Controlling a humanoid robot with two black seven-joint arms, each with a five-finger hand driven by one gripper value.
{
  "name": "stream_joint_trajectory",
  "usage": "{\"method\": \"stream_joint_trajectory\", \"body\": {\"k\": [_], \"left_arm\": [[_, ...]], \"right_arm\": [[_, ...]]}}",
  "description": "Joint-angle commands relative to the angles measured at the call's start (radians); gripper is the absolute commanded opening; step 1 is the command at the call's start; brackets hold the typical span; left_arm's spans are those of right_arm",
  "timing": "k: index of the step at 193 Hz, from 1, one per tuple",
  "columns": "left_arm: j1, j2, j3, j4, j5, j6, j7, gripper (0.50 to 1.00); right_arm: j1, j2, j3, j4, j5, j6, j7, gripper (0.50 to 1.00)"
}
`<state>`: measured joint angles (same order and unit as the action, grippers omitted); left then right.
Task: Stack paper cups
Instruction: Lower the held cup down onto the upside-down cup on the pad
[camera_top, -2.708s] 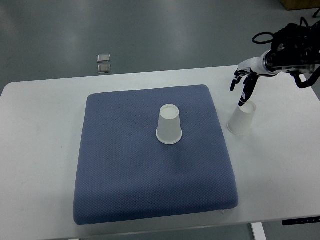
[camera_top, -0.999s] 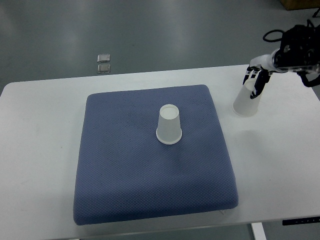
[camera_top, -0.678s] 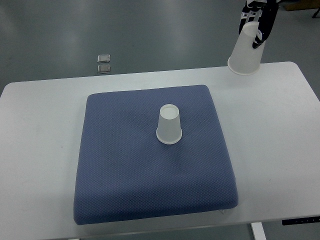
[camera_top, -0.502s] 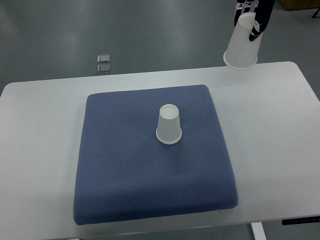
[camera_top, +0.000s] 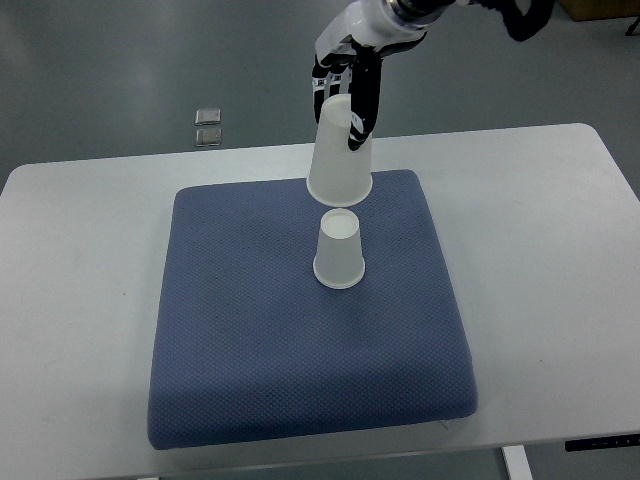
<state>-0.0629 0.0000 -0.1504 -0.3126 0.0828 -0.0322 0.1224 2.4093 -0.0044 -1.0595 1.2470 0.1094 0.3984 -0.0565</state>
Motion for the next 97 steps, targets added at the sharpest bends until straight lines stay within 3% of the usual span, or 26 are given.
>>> {"method": "stream_joint_trajectory", "body": {"k": [1,39,97], "left_arm": [[0.0,0.0,0.0,0.003,-0.001,0.0,0.0,1.0],[0.0,0.0,0.0,0.003,0.0,0.0,0.0,1.0],[0.0,0.0,0.0,0.006,-0.001,0.0,0.0,1.0]], "right_arm": [[-0.039,0.004,0.021,-0.003,0.004,-0.05,-0.002,0.778],[-0.087,0.004,0.021,-0.003,0.004,-0.093,-0.002,0.778],[-0.114,0.004,0.019,-0.001,-0.004,-0.095,-0.005,0.78]]}}
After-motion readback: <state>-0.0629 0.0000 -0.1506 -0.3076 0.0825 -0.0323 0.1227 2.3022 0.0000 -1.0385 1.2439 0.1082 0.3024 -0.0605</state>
